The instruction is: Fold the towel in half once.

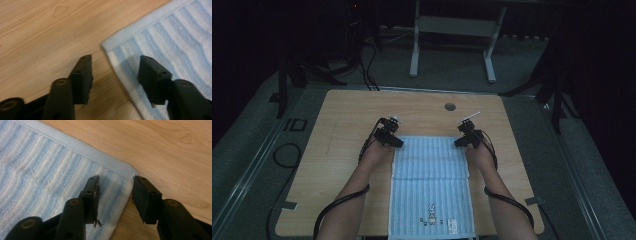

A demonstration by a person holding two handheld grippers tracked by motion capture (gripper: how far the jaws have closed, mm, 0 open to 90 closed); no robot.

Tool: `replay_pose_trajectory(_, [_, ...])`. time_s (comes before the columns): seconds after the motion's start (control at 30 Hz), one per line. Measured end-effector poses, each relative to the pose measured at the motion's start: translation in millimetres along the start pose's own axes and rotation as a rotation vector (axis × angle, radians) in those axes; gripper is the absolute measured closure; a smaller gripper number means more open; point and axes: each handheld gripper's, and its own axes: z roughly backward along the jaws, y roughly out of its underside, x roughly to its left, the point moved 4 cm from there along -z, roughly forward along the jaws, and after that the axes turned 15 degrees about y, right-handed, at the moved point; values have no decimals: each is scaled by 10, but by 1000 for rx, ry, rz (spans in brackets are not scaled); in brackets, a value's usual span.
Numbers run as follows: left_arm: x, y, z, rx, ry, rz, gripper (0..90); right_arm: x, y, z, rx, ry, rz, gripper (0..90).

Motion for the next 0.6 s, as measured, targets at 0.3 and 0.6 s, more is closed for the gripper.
replay_pose_trajectory(0.3, [-174,-53,-59,-16,32,-76,856,100,5,55,-6,18,85,861])
replay_pose_trajectory(0.6, [-302,-254,476,-154,87,-86,877,-105,-209,514,-129,41,52,872])
